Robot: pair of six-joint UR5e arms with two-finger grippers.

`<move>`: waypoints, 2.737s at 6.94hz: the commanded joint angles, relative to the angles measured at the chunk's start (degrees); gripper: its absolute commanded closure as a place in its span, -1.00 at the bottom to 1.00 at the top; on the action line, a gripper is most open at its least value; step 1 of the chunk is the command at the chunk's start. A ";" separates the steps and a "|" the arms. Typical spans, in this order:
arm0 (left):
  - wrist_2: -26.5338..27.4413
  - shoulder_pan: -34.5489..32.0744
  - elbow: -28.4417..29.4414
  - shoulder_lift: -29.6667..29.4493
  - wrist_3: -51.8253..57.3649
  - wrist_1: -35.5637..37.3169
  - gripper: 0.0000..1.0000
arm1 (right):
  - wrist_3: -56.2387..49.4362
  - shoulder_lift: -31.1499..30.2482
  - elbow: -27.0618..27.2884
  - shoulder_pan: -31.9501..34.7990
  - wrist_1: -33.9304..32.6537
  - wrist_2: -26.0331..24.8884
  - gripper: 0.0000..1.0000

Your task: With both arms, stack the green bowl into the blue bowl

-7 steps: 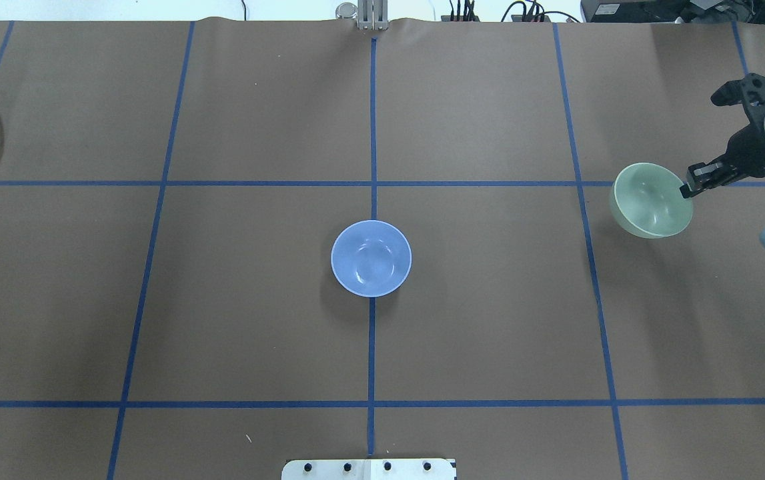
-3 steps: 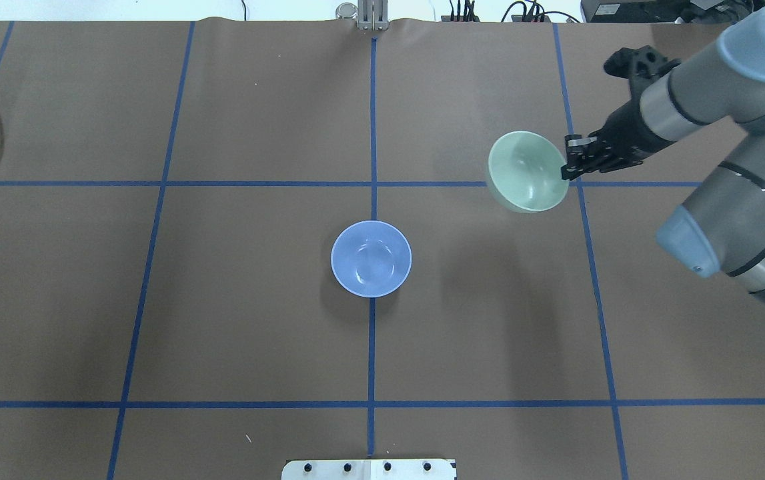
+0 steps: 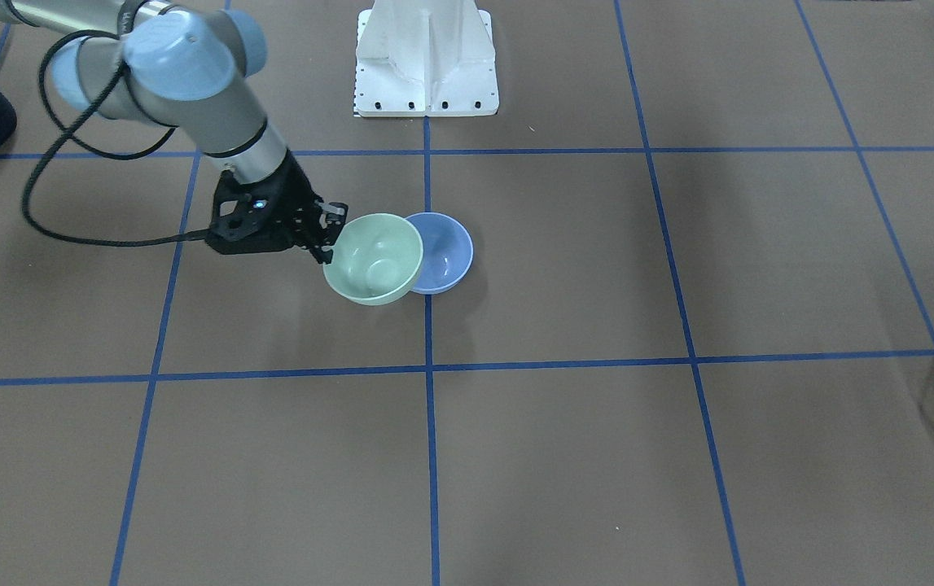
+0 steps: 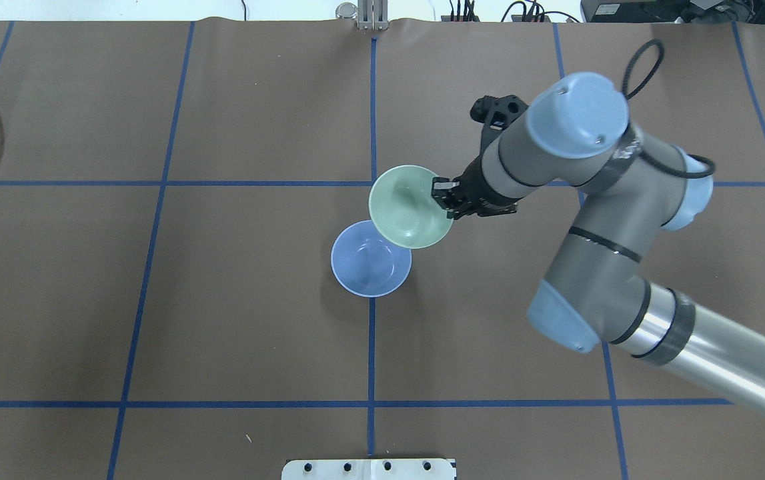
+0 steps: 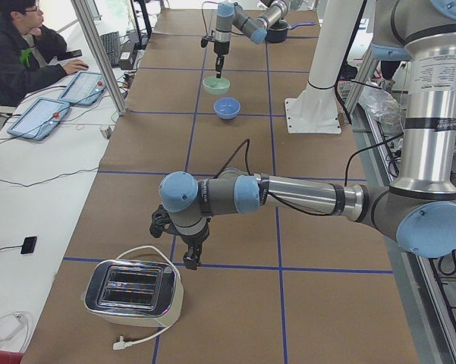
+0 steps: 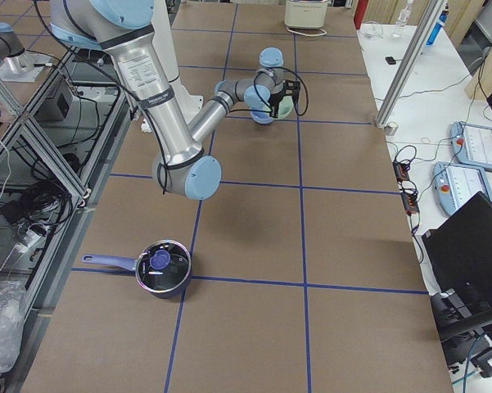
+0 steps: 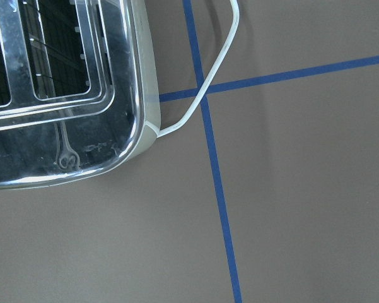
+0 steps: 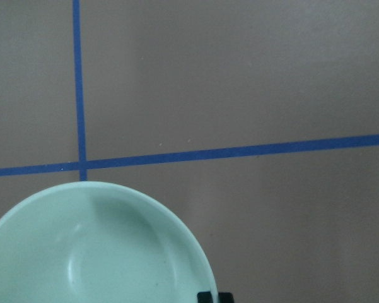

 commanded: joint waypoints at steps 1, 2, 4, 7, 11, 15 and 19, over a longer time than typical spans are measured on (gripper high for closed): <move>0.00 0.01 0.06 0.22 0.00 -0.09 -0.97 | 2.80 6.30 -0.32 -6.43 -9.09 -7.02 1.00; 0.00 0.01 0.06 0.22 0.00 -0.01 -0.97 | 2.81 6.30 -1.46 -7.15 -9.09 -7.75 1.00; 0.00 0.01 -0.03 0.22 0.00 -0.09 -0.96 | 2.55 6.22 -3.04 -7.16 -8.92 -7.84 1.00; 0.00 0.01 -0.03 0.22 0.00 -0.09 -0.97 | 1.93 6.04 -5.33 -7.50 -8.66 -7.67 1.00; 0.00 0.01 0.06 0.22 0.00 -1.15 -0.97 | 1.58 6.22 -6.04 -7.60 -8.65 -7.67 1.00; 0.00 0.01 0.50 0.22 0.00 -1.23 -0.97 | 1.75 5.17 -6.21 -7.68 -3.17 -7.75 1.00; 0.00 0.01 0.50 0.22 0.00 -1.32 -0.97 | 0.97 3.67 -5.09 -6.02 -3.96 -7.06 -0.99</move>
